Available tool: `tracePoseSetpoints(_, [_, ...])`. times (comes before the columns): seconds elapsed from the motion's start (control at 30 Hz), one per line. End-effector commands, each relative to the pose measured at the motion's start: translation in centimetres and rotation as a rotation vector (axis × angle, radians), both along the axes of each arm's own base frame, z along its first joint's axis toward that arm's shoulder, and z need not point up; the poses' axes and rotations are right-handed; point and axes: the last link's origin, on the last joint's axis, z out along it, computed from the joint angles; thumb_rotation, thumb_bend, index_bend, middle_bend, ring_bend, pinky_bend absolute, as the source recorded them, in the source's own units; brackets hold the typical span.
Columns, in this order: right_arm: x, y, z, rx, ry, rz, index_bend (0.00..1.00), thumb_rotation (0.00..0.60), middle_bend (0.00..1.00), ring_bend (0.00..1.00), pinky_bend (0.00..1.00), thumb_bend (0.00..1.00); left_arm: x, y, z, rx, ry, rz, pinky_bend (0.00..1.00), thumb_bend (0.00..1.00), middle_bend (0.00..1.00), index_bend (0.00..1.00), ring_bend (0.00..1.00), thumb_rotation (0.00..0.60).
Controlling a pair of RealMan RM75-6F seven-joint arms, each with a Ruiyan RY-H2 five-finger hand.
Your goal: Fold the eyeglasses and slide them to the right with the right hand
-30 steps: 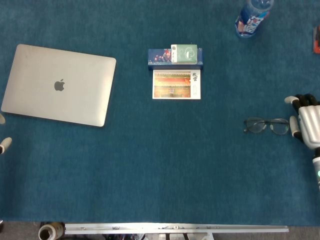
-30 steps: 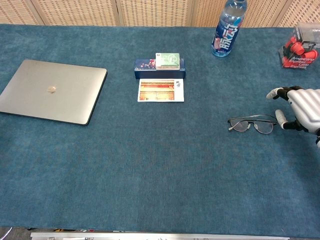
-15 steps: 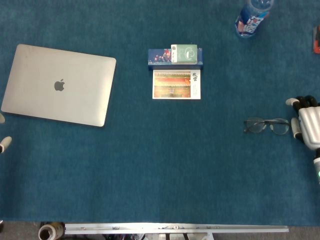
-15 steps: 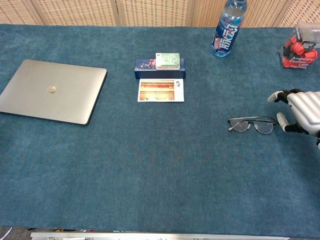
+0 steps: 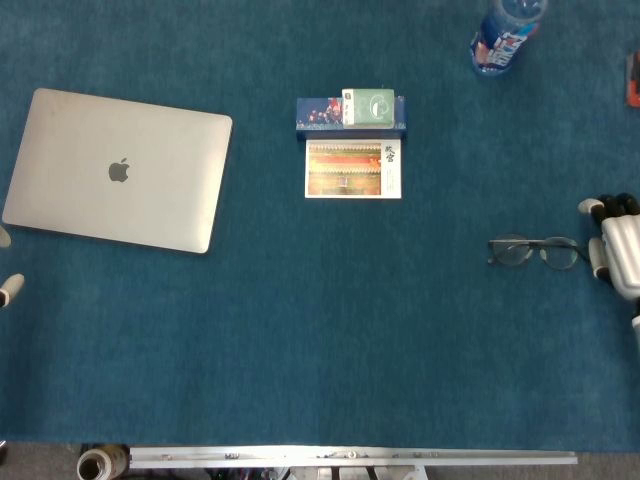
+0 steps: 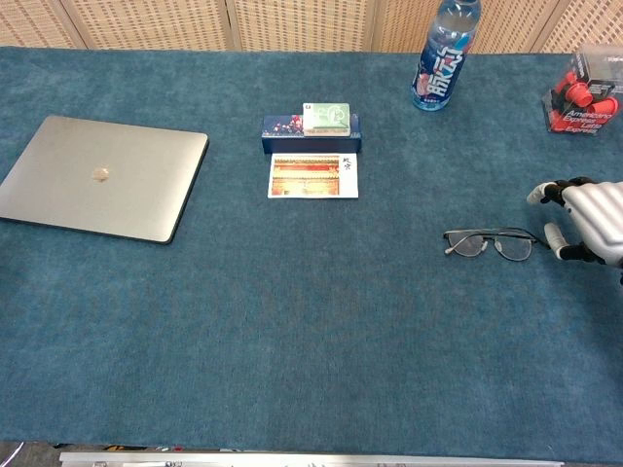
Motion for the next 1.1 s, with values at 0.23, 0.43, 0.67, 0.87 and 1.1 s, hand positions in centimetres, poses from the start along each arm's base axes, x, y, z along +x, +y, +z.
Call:
tracePoseSetpoints(0.23, [-0.2,-0.2,-0.3,0.004,0.007,-0.007,0.31,0.600,0.32,0.24,0.45,0.50,-0.2,0.0,0.0,-0.001,-0.002,0.005,0.54,0.00,0.48,0.50,0.35,0.600])
tracePoseSetpoints(0.43, [0.6,-0.1,0.3,-0.010,-0.024,0.010,0.31,0.600,0.32,0.24,0.45,0.50,-0.1,0.0,-0.1,-0.003,-0.003,0.004,0.54,0.00,0.48,0.50,0.35,0.600])
tracePoseSetpoints(0.67, [1.6,0.0,1.3,-0.026,-0.046,0.034,0.31,0.600,0.32,0.24,0.45,0.50,0.0,0.0,-0.1,-0.005,-0.002,0.000,0.54,0.00,0.48,0.50,0.35,0.600])
tracePoseSetpoints(0.87, [1.7,0.2,1.7,-0.025,-0.046,0.031,0.31,0.600,0.32,0.24,0.45,0.50,0.1,0.1,-0.2,-0.008,-0.003,0.000,0.54,0.00,0.48,0.50,0.35,0.600])
tracePoseSetpoints(1.1, [1.5,0.5,1.8,-0.021,-0.045,0.015,0.31,0.600,0.32,0.24,0.45,0.50,0.0,0.0,-0.2,-0.007,-0.005,0.003,0.54,0.00,0.48,0.50,0.35,0.600])
